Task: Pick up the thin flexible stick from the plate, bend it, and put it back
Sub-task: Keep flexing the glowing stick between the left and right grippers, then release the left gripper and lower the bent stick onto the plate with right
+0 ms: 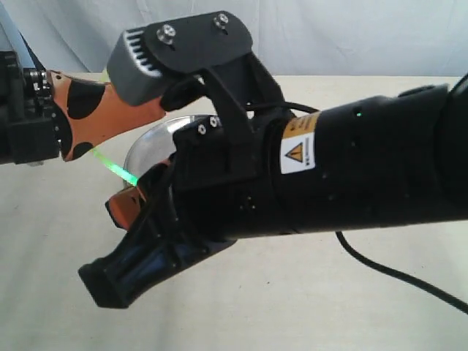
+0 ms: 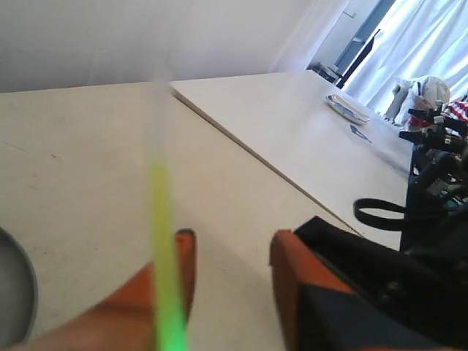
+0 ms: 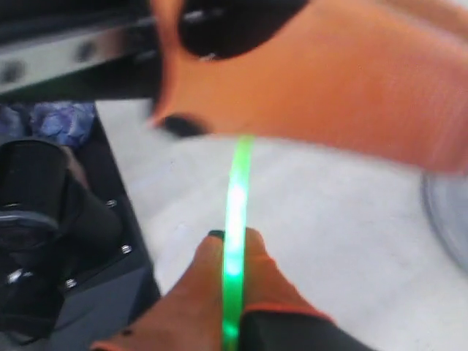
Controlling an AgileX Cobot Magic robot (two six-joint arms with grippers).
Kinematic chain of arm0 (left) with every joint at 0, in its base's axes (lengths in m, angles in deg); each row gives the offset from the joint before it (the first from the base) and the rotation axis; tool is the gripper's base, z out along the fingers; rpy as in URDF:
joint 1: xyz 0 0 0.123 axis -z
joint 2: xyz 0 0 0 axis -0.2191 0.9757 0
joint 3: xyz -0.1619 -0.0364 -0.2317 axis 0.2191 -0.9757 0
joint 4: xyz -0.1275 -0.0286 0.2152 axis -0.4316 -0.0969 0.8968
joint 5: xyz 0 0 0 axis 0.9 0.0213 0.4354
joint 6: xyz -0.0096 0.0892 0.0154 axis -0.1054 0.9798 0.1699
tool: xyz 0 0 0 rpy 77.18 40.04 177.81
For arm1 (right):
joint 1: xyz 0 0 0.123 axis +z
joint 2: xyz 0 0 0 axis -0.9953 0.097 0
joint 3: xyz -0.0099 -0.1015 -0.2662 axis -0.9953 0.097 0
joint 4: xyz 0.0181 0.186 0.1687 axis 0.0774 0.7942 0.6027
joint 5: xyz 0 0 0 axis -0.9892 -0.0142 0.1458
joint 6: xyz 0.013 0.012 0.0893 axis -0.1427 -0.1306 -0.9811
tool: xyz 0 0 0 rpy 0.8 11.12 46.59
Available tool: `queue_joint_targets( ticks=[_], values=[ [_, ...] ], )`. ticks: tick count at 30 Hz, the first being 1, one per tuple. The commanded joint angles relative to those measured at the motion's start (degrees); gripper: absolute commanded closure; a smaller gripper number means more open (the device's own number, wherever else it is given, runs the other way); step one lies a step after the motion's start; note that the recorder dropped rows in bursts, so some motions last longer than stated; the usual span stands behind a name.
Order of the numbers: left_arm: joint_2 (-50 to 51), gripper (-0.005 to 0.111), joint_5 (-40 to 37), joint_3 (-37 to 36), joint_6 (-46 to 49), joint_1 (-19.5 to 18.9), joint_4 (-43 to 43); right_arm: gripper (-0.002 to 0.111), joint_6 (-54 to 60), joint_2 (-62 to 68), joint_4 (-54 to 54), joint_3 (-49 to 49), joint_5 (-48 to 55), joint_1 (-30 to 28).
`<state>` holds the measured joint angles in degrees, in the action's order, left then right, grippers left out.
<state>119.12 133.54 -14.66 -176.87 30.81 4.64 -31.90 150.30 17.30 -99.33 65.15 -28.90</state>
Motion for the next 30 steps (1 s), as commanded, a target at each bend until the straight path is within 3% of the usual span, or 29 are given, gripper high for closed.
queue_joint_targets(
  ticks=[1,4,13,20,26,30],
  values=[
    [-0.39,0.04,0.8,-0.3,-0.11,0.3,-2.23,0.109,-3.81,2.96,-5.51,-0.56,-2.31,-1.94],
    [-1.72,0.027,-2.32,0.43,-0.21,0.3,-1.99,0.109,-6.82,5.73,-8.85,-0.56,-0.92,-6.7],
    [-8.74,0.026,-12.5,3.92,-0.49,0.3,0.92,0.109,-6.85,16.6,-10.08,-0.82,-3.16,-19.74],
    [-12.3,0.026,-17.94,3.92,-1.09,0.3,6.43,0.109,-6.71,29.55,-12.93,-8.11,-2.52,-20.84],
    [-15.09,0.026,-21.83,3.92,-8.72,0.3,15.47,0.109,-6.71,39.99,-16.01,-18.33,0.24,-21.86],
    [-17.33,0.026,-24.67,3.78,-10.57,0.3,15.47,0.109,-7.32,44.46,-18.14,-22.55,1.88,-23.36]
  ],
)
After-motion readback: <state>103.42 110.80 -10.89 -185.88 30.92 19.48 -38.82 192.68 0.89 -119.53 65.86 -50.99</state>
